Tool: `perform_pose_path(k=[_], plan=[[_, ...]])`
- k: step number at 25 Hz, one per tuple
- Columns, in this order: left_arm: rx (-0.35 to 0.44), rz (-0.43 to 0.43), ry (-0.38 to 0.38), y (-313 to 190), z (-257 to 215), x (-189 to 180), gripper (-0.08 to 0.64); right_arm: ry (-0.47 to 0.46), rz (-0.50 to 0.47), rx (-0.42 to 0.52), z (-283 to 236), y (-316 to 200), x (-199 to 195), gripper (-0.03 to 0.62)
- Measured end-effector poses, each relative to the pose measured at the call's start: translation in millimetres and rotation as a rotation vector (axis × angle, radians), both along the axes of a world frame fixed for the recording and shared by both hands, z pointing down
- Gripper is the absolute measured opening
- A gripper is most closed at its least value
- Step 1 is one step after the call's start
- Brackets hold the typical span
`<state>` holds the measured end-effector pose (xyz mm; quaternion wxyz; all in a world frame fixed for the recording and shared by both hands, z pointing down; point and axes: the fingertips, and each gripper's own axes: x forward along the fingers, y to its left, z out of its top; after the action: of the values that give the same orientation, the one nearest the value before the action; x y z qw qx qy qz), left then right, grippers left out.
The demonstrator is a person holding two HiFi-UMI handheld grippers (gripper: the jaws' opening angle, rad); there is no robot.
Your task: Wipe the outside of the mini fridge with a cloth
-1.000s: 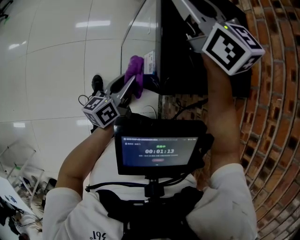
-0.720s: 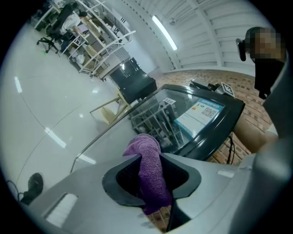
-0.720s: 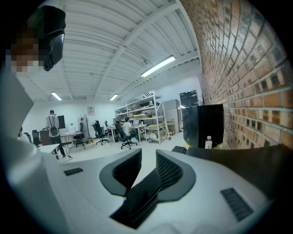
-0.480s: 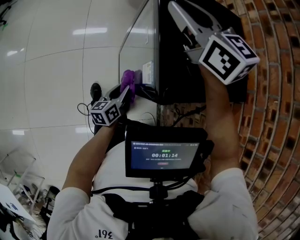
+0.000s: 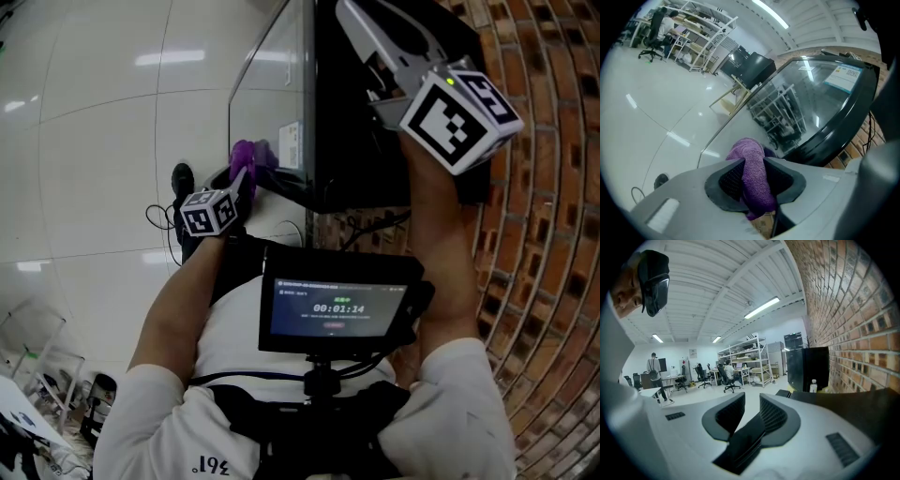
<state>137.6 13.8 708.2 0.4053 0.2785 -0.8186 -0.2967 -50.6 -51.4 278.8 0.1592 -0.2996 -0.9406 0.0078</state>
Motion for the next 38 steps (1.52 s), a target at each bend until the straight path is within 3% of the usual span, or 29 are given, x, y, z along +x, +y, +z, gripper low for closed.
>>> perform_pose_path(k=[11, 19, 27, 36, 38], plan=[[-0.081, 0.054, 0.065, 5, 37, -3, 0.117, -0.002, 0.004, -0.005, 0, 1, -1, 0.091], [-0.064, 0.056, 0.048, 20, 14, -11, 0.117, -0.004, 0.006, 0.003, 1, 1, -1, 0.091], [0.080, 0.012, -0.060, 36, -75, -43, 0.117, 0.002, 0.005, 0.010, 7, -2, 0, 0.091], [0.190, 0.017, -0.265, 58, -216, -95, 0.115, 0.009, 0.010, 0.017, 12, -6, 12, 0.091], [0.213, 0.029, -0.306, 62, -246, -106, 0.115, -0.003, 0.039, 0.020, 10, -10, 16, 0.128]])
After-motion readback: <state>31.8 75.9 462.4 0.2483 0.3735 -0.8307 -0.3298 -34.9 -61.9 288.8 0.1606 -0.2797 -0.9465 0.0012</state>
